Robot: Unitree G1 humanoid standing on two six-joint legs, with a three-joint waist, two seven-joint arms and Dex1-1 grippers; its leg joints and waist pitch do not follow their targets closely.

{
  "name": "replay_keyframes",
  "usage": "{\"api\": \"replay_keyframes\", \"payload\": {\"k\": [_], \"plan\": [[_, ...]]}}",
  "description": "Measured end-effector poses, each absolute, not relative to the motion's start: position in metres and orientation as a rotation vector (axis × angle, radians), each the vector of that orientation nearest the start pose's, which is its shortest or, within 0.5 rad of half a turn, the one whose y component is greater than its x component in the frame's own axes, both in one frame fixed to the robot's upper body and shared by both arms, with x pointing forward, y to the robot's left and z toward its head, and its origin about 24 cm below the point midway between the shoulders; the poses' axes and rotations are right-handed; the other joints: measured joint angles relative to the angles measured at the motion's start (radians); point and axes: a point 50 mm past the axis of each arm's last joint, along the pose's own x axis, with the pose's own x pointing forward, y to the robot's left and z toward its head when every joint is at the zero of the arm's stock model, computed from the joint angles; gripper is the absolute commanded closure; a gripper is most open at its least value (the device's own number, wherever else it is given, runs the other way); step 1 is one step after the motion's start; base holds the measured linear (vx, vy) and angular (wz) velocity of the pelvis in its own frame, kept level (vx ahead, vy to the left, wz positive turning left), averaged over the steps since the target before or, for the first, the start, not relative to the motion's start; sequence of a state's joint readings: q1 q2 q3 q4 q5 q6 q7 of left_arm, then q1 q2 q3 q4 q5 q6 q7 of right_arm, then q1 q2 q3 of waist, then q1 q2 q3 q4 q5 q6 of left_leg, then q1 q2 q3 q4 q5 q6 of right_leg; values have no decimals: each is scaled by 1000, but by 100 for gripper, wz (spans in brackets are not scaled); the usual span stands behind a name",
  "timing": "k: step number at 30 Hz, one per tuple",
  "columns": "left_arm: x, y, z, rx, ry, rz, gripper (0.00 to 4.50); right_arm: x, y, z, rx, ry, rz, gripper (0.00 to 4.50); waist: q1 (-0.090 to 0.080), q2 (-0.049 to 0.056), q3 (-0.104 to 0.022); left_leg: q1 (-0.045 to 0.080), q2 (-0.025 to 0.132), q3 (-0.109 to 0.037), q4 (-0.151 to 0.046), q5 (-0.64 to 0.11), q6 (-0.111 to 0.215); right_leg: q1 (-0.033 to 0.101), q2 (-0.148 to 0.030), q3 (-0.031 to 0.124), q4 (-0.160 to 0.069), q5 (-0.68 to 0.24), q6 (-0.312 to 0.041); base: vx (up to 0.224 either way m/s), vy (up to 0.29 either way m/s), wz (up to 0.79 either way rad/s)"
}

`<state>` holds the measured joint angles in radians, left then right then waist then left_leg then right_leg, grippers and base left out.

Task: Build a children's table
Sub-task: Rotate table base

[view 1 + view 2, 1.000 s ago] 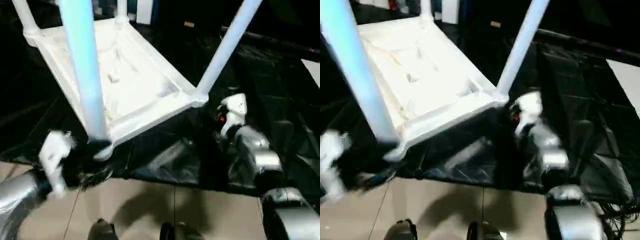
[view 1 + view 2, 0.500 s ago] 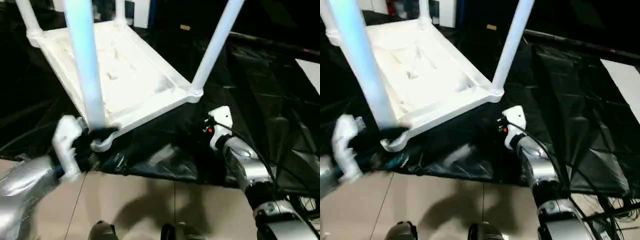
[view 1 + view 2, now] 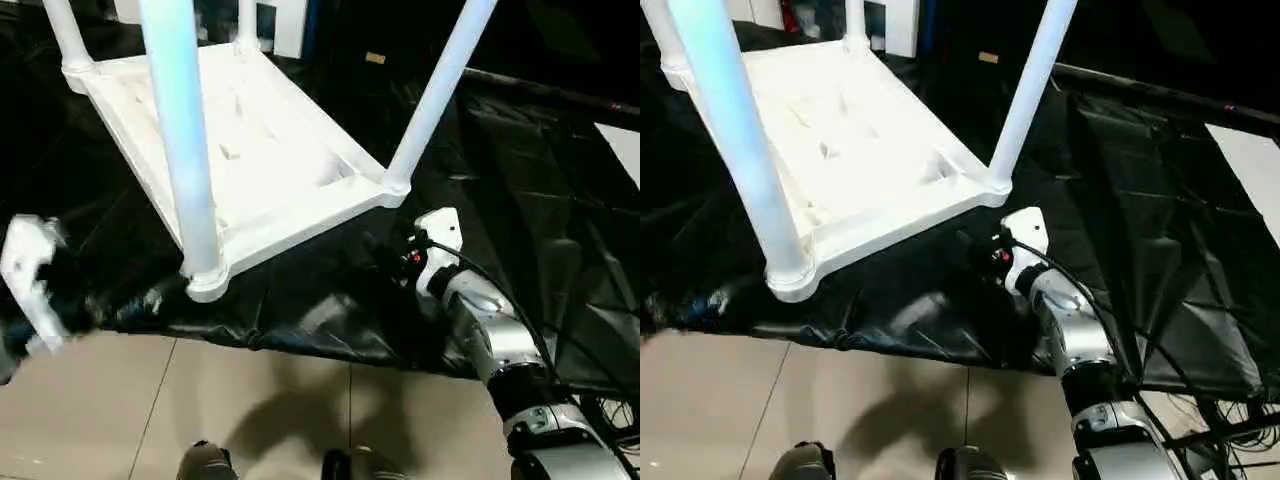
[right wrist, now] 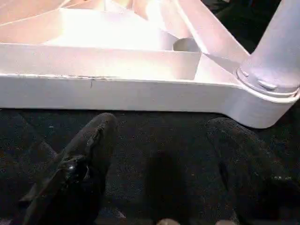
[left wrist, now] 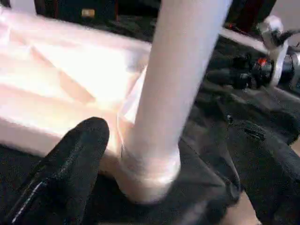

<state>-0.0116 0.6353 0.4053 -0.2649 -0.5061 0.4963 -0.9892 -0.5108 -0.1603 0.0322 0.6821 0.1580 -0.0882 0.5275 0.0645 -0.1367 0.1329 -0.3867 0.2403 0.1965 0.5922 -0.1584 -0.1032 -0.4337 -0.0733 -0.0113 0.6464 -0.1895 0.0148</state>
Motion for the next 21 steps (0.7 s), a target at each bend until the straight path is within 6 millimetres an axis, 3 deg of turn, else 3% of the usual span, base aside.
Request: {"api": "replay_keyframes", "payload": {"k": [7, 13, 21], "plan": [[267, 212, 143, -12, -21, -925, 3, 348, -113, 30, -21, 211, 556, 103, -2, -1, -1, 0, 0, 0, 1, 4, -2, -1, 0, 0, 2, 2, -2, 0, 0, 0], [276, 163, 134, -75, -19, -1091, 3, 357, -96, 33, 18, 239, 530, 103, 5, -2, -1, -2, 0, 0, 1, 6, 0, 0, -1, -1, 0, 1, -2, 0, 0, 0], [280, 92, 126, -165, -30, -1283, 3, 359, -107, 25, 53, 280, 441, 103, -3, 0, 0, -3, 0, 0, 4, 6, 1, -1, -1, 0, 1, 2, -2, 0, 0, 0]]}}
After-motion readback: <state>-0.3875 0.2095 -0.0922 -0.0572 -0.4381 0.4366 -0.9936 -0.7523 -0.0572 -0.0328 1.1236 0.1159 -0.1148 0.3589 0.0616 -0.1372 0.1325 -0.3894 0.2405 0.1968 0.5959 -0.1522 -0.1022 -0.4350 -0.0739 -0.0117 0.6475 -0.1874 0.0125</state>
